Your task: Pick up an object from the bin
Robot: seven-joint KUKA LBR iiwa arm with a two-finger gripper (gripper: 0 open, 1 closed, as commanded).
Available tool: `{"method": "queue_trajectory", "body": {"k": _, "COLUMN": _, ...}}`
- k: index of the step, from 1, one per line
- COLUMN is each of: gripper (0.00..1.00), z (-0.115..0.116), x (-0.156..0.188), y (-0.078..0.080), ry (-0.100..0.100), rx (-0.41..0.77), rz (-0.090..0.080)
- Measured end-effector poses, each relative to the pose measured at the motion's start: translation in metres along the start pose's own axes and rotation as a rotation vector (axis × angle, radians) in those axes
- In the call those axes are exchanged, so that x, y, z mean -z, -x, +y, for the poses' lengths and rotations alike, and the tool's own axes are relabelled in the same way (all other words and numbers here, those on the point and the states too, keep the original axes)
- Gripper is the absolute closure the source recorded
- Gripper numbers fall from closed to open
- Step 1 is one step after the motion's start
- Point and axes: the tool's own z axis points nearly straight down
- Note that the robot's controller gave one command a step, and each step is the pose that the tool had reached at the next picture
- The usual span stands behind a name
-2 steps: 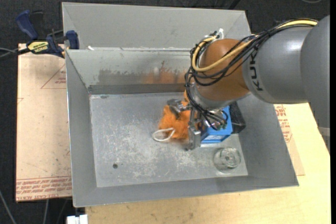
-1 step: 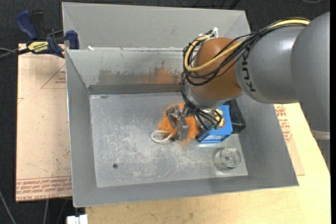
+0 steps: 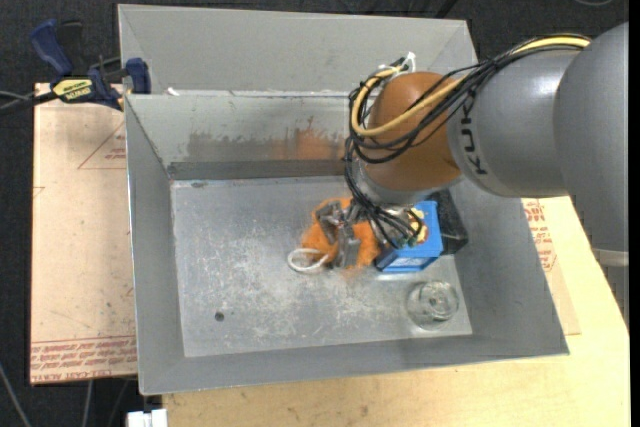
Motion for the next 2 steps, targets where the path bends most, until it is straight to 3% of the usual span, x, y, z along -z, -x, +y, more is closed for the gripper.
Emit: {"method": "queue_trajectory", "body": {"k": 2, "gripper": 1.00, "z": 0.0004, "x": 0.0046, "y": 0.0003, "ry": 0.001, "rx": 0.000, "rz": -0.001}}
